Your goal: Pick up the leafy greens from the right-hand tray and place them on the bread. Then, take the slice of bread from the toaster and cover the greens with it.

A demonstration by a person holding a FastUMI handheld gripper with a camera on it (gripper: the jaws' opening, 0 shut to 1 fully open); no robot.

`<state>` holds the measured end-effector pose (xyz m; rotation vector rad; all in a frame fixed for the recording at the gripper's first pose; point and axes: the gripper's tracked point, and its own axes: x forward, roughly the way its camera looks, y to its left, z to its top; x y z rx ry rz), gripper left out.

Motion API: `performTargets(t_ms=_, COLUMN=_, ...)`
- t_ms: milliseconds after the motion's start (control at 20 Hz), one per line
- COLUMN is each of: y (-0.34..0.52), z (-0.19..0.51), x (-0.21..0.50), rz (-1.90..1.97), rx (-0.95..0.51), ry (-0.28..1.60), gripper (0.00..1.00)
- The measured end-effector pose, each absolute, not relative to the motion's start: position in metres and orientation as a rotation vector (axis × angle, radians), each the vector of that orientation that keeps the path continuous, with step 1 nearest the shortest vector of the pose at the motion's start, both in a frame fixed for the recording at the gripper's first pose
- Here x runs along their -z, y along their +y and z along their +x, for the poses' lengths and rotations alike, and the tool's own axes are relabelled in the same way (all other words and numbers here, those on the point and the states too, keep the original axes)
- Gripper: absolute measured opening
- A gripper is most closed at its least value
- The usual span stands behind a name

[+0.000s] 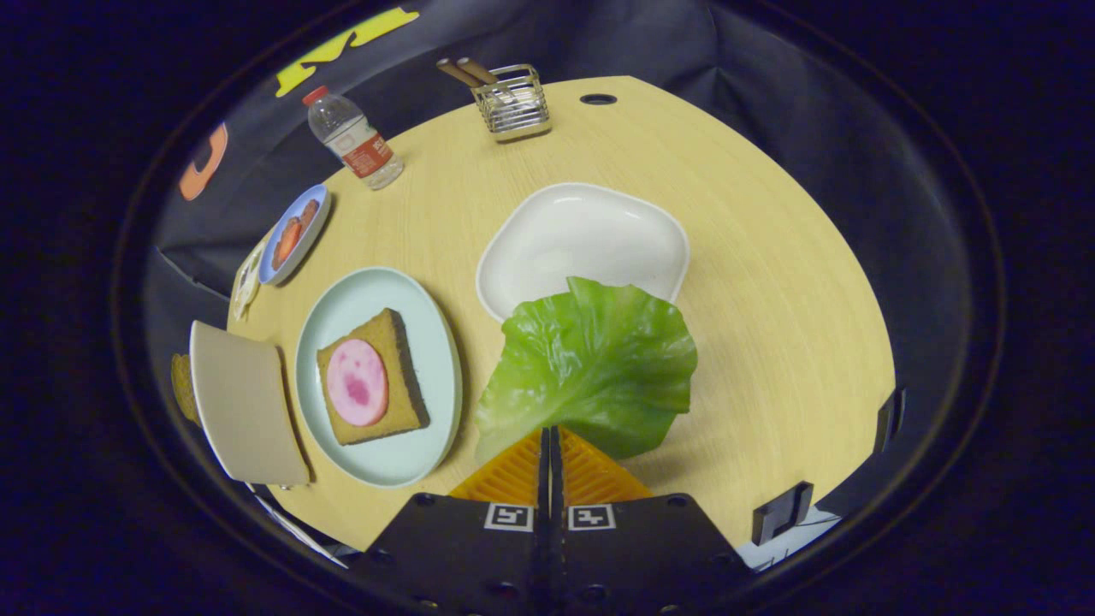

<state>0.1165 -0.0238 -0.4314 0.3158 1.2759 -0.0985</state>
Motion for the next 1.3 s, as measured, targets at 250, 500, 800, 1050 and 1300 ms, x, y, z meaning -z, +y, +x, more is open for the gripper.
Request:
performTargets(t_ms=250, y=-0.036, z=0.123, x=0.431, rz=0.301, rx=0.134, ry=1.277, gripper=0.05)
performTargets(t_ms=500, y=-0.076, z=0.147, x=0.414, rz=0.222, rx=0.122, ry=1.196, gripper=0.48)
performTargets(t_ms=800, y=-0.088, z=0.148, x=0.435, rz=0.317, rx=0.050, ry=1.260, gripper=0.72)
performTargets(t_ms=1050, y=-0.071, z=0.144, x=0.444, rz=0.399, rx=-0.023, ry=1.265, gripper=0.19)
performTargets(t_ms=1300, y=-0.065, z=0.144, x=0.413, rz=0.331, rx=-0.080, ry=1.207, gripper=0.02)
